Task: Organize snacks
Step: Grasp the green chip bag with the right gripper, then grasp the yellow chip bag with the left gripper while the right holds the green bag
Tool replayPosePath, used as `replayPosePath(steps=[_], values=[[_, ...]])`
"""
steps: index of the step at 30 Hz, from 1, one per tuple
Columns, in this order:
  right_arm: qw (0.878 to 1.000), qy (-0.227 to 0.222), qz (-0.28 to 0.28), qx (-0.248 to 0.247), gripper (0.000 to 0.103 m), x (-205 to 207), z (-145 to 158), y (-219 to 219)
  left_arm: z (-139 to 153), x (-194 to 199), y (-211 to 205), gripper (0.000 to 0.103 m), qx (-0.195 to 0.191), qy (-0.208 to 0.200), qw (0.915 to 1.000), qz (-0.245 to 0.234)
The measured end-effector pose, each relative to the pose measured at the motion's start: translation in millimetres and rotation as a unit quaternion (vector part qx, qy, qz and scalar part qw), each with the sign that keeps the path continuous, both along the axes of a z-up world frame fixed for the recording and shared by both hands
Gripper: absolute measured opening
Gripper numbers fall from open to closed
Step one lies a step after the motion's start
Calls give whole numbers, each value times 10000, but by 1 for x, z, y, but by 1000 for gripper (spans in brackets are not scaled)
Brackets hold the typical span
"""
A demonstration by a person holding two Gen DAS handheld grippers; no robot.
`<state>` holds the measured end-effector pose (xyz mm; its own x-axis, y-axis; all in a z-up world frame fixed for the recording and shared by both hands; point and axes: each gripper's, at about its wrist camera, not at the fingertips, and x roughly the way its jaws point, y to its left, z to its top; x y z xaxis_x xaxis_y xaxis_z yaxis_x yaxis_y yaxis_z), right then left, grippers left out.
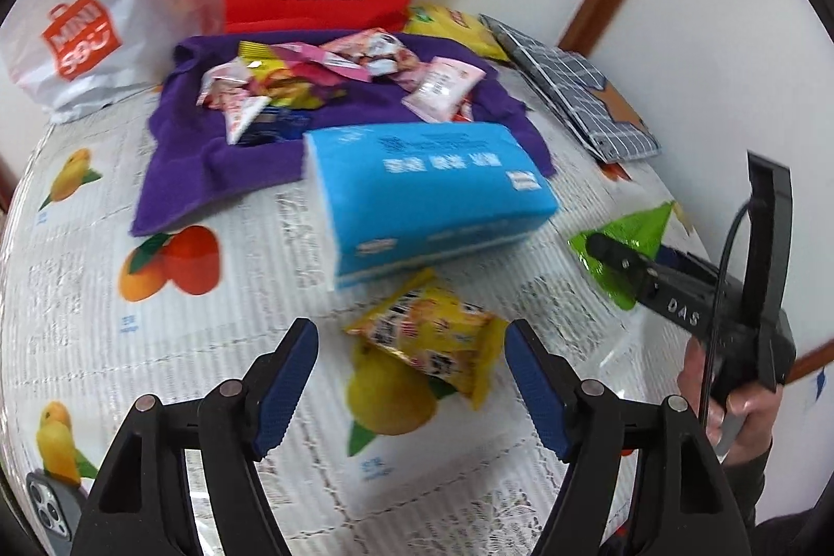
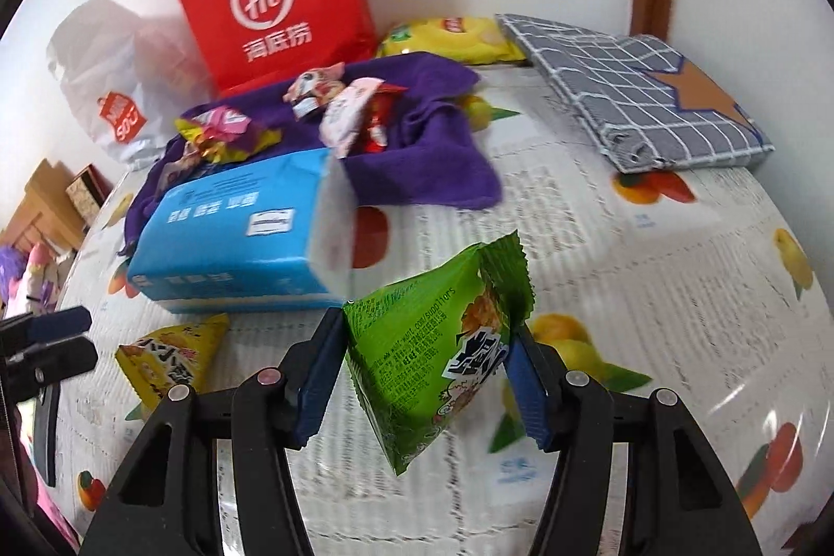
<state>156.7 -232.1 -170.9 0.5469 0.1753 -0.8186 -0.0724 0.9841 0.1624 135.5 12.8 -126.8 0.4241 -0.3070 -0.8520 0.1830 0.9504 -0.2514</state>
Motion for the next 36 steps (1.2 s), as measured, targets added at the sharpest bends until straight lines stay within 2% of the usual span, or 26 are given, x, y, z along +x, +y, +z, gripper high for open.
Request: replayPosePath(steps=[10, 23, 28, 33, 36], values=[[9999, 34, -95, 4, 59, -3, -5, -6, -13, 4, -17, 72, 113, 168, 9994, -271], [9993, 170, 104, -304, 59, 2, -22, 10, -38, 21, -32, 72, 506, 432, 9971, -363], [9992, 226, 124, -301, 59, 5, -28, 11, -43, 26, -39, 72, 693, 416, 9959, -394], [9992, 218, 154, -301, 59, 6, -28, 11, -43, 28, -44, 70, 746, 345, 9956, -455], [9992, 210, 164, -295, 59, 6, -28, 11, -45, 30, -47, 61, 922, 357, 9942, -434]])
